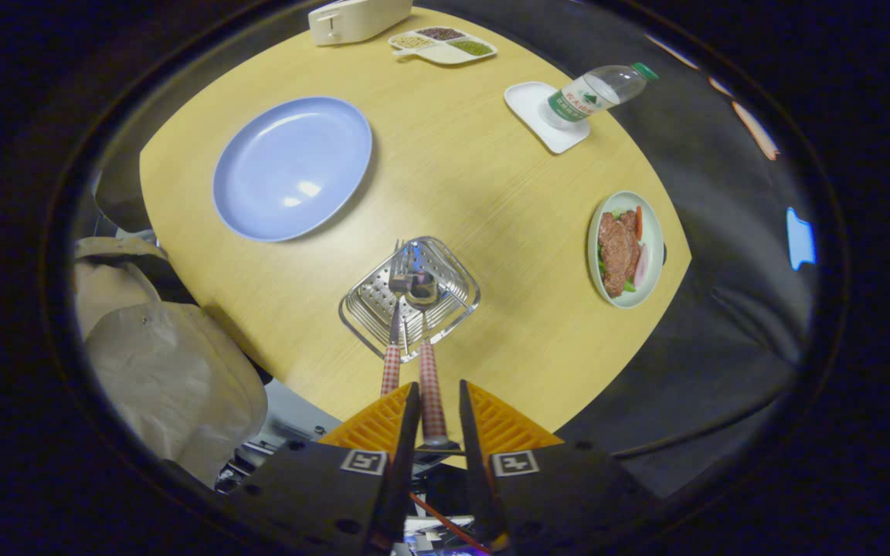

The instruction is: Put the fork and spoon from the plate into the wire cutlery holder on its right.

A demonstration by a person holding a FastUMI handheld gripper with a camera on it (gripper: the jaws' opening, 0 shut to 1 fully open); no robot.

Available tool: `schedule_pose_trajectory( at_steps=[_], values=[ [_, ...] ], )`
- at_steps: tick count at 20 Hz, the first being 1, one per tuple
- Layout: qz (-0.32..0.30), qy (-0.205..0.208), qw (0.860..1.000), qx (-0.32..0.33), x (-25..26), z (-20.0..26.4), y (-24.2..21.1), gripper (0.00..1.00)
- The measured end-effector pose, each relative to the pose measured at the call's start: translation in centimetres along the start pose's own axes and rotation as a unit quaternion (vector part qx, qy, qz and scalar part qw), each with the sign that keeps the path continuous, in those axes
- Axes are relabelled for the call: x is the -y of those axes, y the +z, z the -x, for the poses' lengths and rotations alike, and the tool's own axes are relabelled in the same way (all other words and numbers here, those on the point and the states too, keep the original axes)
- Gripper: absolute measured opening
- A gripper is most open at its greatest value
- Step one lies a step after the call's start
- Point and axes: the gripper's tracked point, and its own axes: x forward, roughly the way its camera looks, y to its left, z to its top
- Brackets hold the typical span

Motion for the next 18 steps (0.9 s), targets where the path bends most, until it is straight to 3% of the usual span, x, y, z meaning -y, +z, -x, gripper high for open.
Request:
schedule_pose_trajectory(
  at_steps=[4,11,15,18],
  values=[
    [-0.034,0.005,0.999,0.026,0.2,0.3,0.3,0.99],
    [-0.117,0.001,0.984,0.135,0.1,2.3,2.1,0.99],
    [-0.178,-0.001,0.953,0.246,-0.9,4.3,4.2,0.98],
    [-0.220,-0.010,0.919,0.326,-1.5,6.2,5.4,0.99]
  ],
)
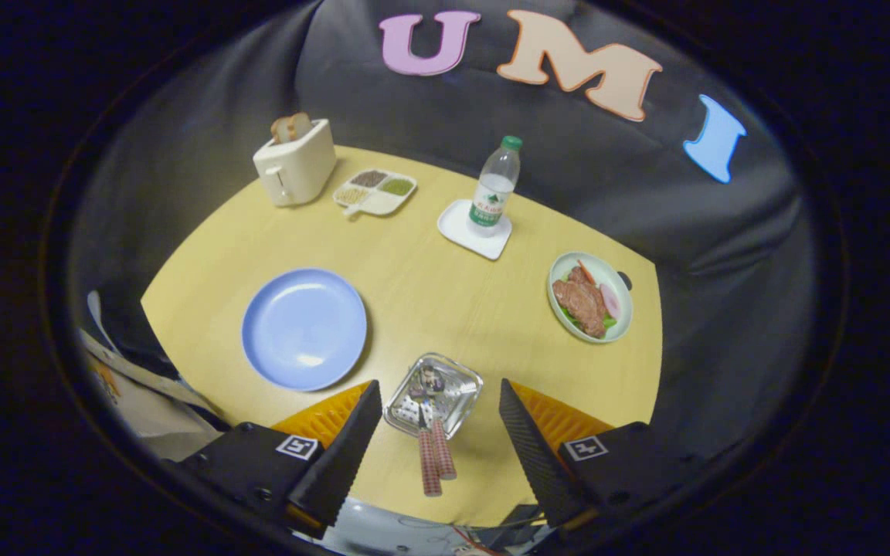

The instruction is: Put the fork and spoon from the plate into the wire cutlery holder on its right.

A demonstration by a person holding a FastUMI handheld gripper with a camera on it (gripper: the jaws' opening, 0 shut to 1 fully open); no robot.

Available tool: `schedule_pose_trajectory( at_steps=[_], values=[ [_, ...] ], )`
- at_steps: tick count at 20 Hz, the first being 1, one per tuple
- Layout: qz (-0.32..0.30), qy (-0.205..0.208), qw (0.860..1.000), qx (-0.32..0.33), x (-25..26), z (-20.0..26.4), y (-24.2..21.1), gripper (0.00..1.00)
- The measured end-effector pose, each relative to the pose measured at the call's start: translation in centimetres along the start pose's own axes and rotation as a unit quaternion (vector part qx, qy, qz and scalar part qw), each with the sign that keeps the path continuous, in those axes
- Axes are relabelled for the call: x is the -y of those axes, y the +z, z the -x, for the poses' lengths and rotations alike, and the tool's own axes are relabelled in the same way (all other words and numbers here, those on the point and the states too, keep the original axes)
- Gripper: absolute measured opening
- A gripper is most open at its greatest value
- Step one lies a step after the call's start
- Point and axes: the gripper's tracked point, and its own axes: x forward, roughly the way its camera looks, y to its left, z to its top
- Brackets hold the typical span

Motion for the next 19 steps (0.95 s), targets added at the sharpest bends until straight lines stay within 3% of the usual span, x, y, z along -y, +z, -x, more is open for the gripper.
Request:
schedule_pose_trajectory(
  at_steps=[3,6,10,13,16,19],
  values=[
    [-0.029,-0.008,0.996,0.089,-1.2,1.5,1.9,0.99],
    [-0.059,-0.019,0.983,0.175,-1.8,2.7,3.5,0.98],
    [-0.089,-0.031,0.954,0.283,-2.7,6.1,6.8,0.98],
    [-0.095,-0.063,0.929,0.353,-2.4,8.4,9.0,0.98],
    [-0.110,-0.101,0.906,0.396,-2.0,9.6,10.3,0.98],
    [-0.153,-0.110,0.886,0.423,-2.4,10.0,10.3,0.98]
  ],
)
